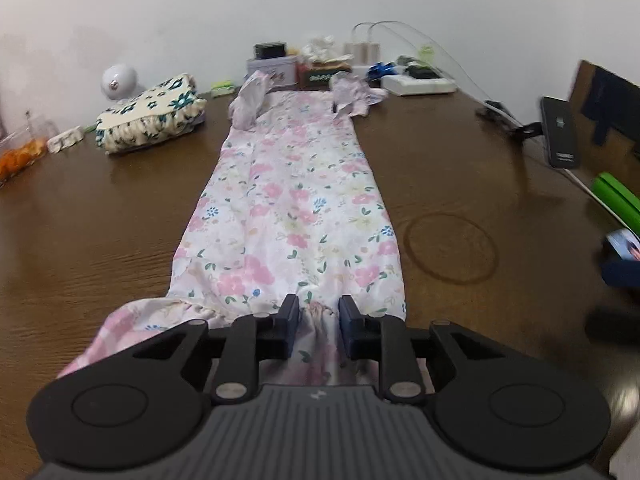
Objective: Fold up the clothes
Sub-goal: 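Lay the pink-flowered garment flat on the table with both grippers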
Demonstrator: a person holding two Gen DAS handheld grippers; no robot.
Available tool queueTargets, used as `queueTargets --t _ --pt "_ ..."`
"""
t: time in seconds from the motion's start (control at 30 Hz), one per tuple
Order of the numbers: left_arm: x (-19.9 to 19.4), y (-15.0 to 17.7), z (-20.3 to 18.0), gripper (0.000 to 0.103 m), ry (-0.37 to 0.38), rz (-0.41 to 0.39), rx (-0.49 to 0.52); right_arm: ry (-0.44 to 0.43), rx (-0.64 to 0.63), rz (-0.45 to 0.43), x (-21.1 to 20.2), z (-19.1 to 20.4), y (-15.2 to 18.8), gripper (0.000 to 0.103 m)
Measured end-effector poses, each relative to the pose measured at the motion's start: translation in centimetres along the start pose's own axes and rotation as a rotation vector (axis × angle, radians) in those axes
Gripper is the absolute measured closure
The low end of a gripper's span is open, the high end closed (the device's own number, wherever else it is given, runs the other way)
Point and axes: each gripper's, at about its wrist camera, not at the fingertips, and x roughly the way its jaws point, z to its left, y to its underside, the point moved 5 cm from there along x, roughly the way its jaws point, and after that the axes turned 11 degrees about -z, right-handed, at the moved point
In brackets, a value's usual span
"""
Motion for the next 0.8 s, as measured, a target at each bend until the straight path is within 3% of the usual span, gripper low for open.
queueTargets --t 0.13,0.2,0.23,0.3,0.37,0.4,0.47,0.53,0.67,0.8 --pt "-3.2 2.2 3.6 0.093 0.082 0.027 0.116 -0.014 -0.018 0.016 1.3 0.5 0.7 0.039" --pt "-4.9 3.3 7.1 0.093 0.045 0.026 0.209 -0.068 -0.034 0.028 1.8 1.9 1.2 0.038" --pt "-5.2 3.8 9.5 0.093 -0.033 0.039 0.215 -0.108 -0.036 0.037 2.1 2.8 1.5 0.039" --pt "-5.8 4.2 14.3 0.092 -0.231 0.03 0.174 -0.177 -0.05 0.041 2.5 4.4 1.8 0.039" --pt "-7.5 3.5 17.2 0.088 -0.342 -0.04 0.041 -0.202 -0.069 0.035 3.1 5.7 1.5 0.038" --pt "-8.5 3.1 18.2 0.072 -0.364 -0.078 -0.041 -0.199 -0.076 0.035 3.4 6.1 1.3 0.039" --pt "-9.7 2.9 18.5 0.048 -0.322 -0.142 -0.184 -0.181 -0.09 0.036 4.3 6.6 0.6 0.038" --pt "-9.3 3.2 17.8 0.047 -0.291 -0.137 -0.192 -0.149 -0.107 0.031 5.4 6.8 -0.1 0.038" --pt "-7.5 4.6 17.1 0.047 -0.339 -0.055 -0.137 -0.093 -0.152 0.03 8.0 6.9 -1.6 0.038" --pt "-6.6 5.4 18.9 0.047 -0.387 -0.015 -0.23 -0.009 -0.149 0.023 11.9 6.6 -4.2 0.038"
